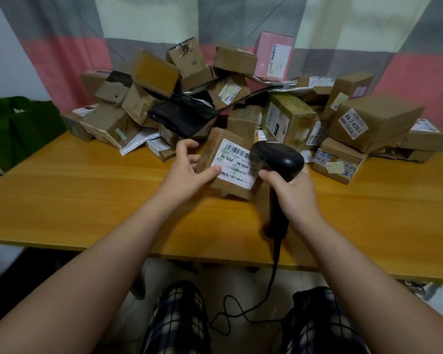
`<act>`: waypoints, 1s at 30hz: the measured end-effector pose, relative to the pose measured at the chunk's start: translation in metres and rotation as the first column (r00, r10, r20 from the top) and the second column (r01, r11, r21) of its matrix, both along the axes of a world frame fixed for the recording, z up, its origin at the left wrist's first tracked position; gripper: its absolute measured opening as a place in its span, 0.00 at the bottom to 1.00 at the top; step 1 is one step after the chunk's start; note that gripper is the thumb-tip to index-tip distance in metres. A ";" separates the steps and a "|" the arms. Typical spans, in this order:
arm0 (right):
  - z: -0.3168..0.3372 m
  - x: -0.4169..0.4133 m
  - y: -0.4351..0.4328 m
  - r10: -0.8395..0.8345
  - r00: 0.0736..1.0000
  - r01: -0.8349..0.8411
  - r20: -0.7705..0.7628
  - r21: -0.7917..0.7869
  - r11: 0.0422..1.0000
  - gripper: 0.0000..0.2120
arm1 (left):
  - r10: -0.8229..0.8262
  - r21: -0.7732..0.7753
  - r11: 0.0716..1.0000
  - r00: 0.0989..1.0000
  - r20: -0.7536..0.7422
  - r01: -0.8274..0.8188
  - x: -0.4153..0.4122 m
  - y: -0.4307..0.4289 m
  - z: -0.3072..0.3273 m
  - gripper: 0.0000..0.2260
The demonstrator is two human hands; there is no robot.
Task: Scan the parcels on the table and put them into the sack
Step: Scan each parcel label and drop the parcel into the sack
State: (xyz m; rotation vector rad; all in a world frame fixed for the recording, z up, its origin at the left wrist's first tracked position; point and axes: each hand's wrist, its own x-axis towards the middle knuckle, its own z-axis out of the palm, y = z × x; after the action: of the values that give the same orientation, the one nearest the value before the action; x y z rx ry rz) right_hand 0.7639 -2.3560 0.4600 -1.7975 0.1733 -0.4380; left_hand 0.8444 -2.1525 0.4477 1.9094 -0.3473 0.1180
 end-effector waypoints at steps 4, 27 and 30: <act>-0.006 -0.013 0.007 0.128 0.991 -0.127 -0.028 0.061 0.990 0.09 | -0.045 -0.064 0.997 0.996 -0.076 0.040 -0.004 0.013 -0.011 0.36; 0.003 -0.025 0.022 0.172 0.984 -0.176 -0.048 -0.104 0.979 0.14 | 0.025 -0.101 0.994 0.988 -0.154 -0.040 -0.004 0.018 -0.017 0.38; 0.004 -0.026 0.022 0.182 0.982 -0.187 -0.051 -0.108 0.976 0.13 | 0.033 -0.096 0.994 0.988 -0.154 -0.048 -0.004 0.018 -0.018 0.38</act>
State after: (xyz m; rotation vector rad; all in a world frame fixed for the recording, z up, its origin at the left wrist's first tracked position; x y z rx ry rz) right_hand 0.7375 -2.3337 0.4640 -1.9145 0.0097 -0.2829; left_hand 0.8401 -2.1348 0.4299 1.8148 -0.1965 0.0157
